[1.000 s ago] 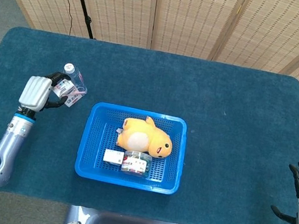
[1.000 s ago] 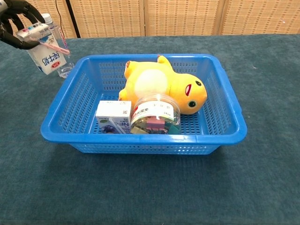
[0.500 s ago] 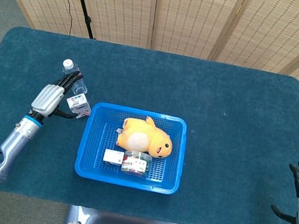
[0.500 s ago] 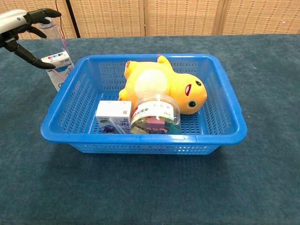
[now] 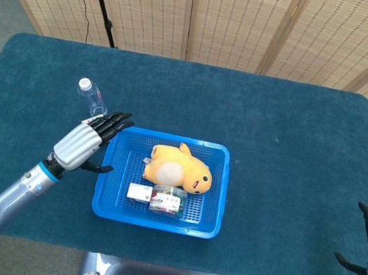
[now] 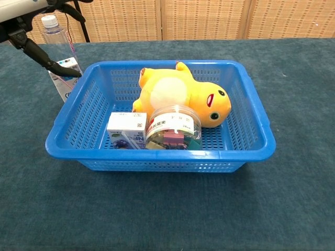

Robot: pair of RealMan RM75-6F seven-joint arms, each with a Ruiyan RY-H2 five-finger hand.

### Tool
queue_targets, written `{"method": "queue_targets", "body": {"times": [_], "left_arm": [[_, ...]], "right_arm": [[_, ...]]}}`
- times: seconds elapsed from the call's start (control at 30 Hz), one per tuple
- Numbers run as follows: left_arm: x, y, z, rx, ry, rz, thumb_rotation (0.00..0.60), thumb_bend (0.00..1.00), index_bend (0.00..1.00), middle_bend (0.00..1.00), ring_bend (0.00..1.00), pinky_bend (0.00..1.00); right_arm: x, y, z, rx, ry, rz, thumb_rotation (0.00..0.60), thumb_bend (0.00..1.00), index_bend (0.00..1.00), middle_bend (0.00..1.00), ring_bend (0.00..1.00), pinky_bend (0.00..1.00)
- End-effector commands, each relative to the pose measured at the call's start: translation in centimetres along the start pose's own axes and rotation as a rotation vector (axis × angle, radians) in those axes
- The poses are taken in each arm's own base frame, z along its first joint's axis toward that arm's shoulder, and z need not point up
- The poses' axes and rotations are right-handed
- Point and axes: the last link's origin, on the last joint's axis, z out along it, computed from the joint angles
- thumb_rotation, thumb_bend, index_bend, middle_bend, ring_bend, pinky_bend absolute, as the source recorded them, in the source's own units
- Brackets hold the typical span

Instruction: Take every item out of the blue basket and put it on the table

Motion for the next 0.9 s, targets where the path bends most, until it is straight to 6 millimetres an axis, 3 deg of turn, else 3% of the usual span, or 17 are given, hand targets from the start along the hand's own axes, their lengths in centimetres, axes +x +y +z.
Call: {"method": "queue_targets", "body": {"times": [0.03, 0.37, 0.6, 0.9], "left_arm": [[-1.8, 3.0, 1.7, -0.057, -0.087, 0.062, 0.6, 0.0, 0.0, 0.0, 0.0, 0.18], [-6.4, 5.7, 6.4, -0.073, -0.168, 0.22, 0.6, 0.0, 0.0, 0.0, 0.0, 0.21], [-6.5, 6.4, 8.1, -0.08, -0.165, 0.312, 0.6, 0.0, 0.0, 0.0, 0.0, 0.21], [-7.5, 6.5, 8.9, -0.094, -0.233, 0.389, 0.6, 0.0, 0.0, 0.0, 0.0, 0.21]], "right_arm": [[0.1, 0.1, 0.1, -0.003, 0.002, 0.004, 0.6, 0.0, 0.0, 0.0, 0.0, 0.0], [0.3, 0.5, 0.5, -0.017, 0.006, 0.02, 0.6, 0.0, 0.0, 0.0, 0.0, 0.0], [0.3, 0.7, 0.7, -0.026, 0.005, 0.024, 0.6, 0.0, 0.0, 0.0, 0.0, 0.0], [0.4, 0.7, 0.8, -0.03, 0.006, 0.025, 0.6, 0.0, 0.0, 0.0, 0.0, 0.0]]}}
